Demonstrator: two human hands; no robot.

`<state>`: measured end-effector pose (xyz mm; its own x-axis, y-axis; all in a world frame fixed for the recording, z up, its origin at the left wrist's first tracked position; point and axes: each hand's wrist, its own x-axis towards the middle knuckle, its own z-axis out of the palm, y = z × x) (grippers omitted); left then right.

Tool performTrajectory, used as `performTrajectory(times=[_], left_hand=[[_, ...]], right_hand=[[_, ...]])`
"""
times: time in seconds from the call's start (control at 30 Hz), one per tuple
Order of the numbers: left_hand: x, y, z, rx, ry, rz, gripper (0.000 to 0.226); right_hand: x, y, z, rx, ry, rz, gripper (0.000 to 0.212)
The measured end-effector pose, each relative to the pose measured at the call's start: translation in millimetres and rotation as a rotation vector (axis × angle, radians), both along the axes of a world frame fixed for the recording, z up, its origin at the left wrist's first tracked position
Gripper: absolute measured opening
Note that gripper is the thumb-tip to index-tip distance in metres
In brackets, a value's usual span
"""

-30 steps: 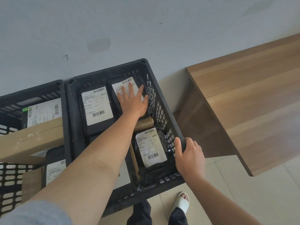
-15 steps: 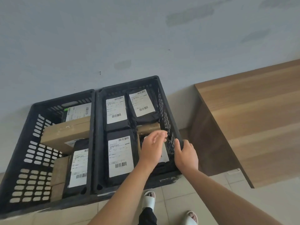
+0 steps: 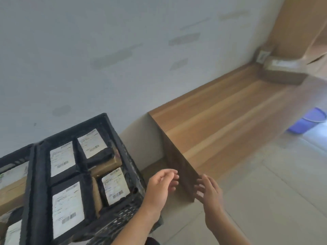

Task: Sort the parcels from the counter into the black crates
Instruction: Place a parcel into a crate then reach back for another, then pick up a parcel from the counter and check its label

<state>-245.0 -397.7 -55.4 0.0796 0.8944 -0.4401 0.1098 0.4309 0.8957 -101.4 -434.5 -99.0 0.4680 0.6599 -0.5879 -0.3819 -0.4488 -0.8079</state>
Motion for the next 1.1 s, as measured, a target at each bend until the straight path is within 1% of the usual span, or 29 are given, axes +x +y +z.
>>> performTrajectory(times=[0.2, 0.33, 0.47, 0.6, 0.83, 0.93, 1.1], left_hand=[[107.9, -6.0, 3.3, 0.019, 0.012, -0.297, 0.020], [181.4, 1.6, -4.4, 0.007, 0.015, -0.466, 0.018], [253.0, 15.3, -23.5, -0.043, 0.000, -0.584, 0.018], [337.8, 52.9, -34.3, -0.051, -0.026, -0.628, 0.020], [483.5, 135.1, -0.7, -0.022, -0.146, -0.650, 0.019], [536.8, 159.1, 3.6, -0.015, -0.149, -0.656, 0.018], [603.9, 186.7, 0.1, -0.024, -0.100, -0.677, 0.018]], right_hand=[[109.3, -36.8, 25.1, 0.097, 0.038, -0.348, 0.027], [165.1, -60.8, 25.2, 0.135, 0.070, -0.517, 0.026], [219.7, -72.8, 19.6, 0.117, 0.045, -0.629, 0.027], [292.3, -58.1, 22.0, 0.071, -0.054, -0.684, 0.024], [430.0, 2.7, 65.5, 0.073, -0.181, -0.648, 0.023], [478.3, 22.9, 71.0, 0.090, -0.180, -0.682, 0.022], [548.4, 44.2, 60.8, 0.100, -0.074, -0.734, 0.025]])
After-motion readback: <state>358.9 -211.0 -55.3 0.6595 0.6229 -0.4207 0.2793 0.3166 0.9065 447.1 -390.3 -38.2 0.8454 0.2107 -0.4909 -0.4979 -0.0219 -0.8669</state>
